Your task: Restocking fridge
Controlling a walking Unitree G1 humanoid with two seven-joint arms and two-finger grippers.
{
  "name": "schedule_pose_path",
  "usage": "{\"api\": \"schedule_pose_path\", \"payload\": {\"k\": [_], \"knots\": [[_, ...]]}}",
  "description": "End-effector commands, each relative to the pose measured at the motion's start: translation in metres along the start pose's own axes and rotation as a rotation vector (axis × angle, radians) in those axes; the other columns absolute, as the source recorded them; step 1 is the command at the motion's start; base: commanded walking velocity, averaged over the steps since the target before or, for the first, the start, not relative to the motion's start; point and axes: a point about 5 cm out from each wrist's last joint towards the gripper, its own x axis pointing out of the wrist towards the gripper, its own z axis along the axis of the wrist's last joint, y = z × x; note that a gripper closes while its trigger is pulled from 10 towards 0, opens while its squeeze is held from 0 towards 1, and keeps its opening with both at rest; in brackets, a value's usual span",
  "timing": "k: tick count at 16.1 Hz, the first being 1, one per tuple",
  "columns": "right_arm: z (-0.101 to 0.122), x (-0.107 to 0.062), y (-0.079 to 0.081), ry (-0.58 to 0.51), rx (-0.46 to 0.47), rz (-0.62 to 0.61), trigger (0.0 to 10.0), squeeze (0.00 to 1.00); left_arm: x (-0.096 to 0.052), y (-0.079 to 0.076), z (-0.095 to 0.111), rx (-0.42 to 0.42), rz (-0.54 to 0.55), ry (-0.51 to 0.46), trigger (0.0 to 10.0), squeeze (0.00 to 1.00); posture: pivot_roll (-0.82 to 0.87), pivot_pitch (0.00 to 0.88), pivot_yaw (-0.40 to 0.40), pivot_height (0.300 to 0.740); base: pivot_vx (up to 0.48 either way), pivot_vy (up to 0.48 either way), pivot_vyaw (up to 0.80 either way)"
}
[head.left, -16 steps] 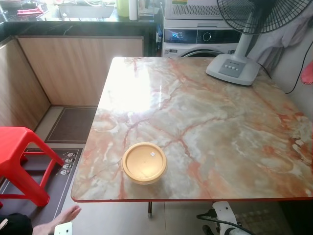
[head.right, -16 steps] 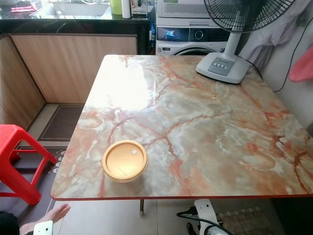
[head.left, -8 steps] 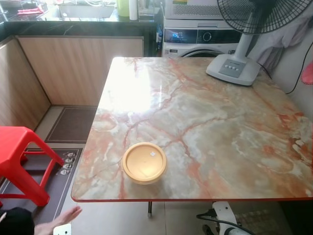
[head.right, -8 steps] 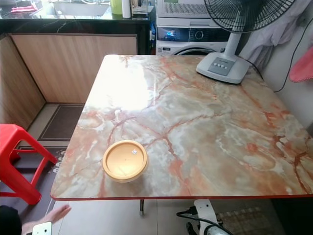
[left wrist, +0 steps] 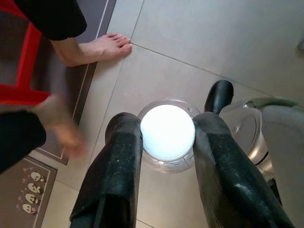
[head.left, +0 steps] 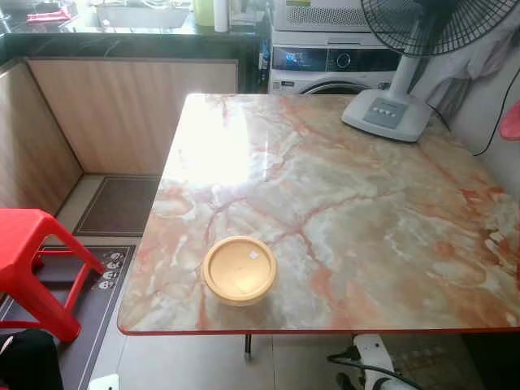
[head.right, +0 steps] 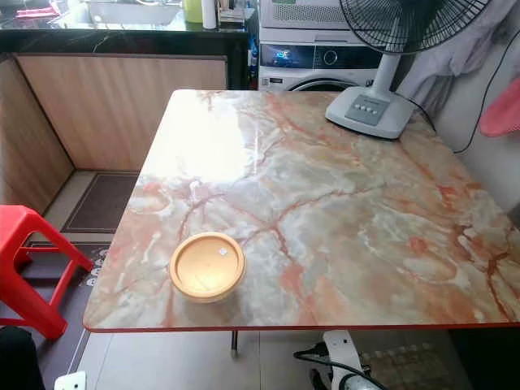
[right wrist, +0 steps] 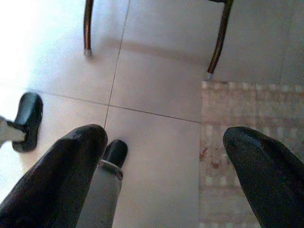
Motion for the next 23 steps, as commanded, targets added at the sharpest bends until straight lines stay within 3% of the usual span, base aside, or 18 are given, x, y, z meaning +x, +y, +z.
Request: {"api": "schedule_pose_path", "payload": {"k": [1,5,6,9,14,23], "knots": [[-0.004,0.0,-0.001,0.014,0.037,-0.016,10.0,0.0,-0.001,-0.001,-0.008,0.037,-0.013,0.021,10.0,0.0,0.11,0.0,-0.045,0.74,0.0,0.0,0.0],[-0.006,0.001,0.004,0.026,0.121,-0.04,10.0,0.0,0.001,0.002,0.003,0.043,-0.011,-0.01,10.0,0.0,0.12,0.0,-0.026,0.74,0.0,0.0,0.0],[-0.006,0.001,0.004,0.025,0.135,-0.049,10.0,0.0,0.0,0.001,0.003,0.082,-0.017,-0.01,10.0,0.0,0.12,0.0,-0.016,0.74,0.0,0.0,0.0],[-0.008,0.0,0.001,0.026,0.17,-0.08,10.0,0.0,0.0,0.001,-0.002,0.086,-0.021,0.008,10.0,0.0,0.1,0.0,-0.02,0.74,0.0,0.0,0.0],[-0.006,0.0,-0.004,0.013,0.183,-0.09,10.0,0.0,0.0,-0.014,0.004,0.069,-0.043,-0.017,10.0,0.0,0.09,0.0,-0.05,0.74,0.0,0.0,0.0],[-0.006,-0.001,-0.005,0.014,0.17,-0.088,10.0,0.0,0.0,-0.009,0.003,0.058,-0.033,-0.007,10.0,0.0,0.11,0.0,-0.046,0.74,0.0,0.0,0.0]]}}
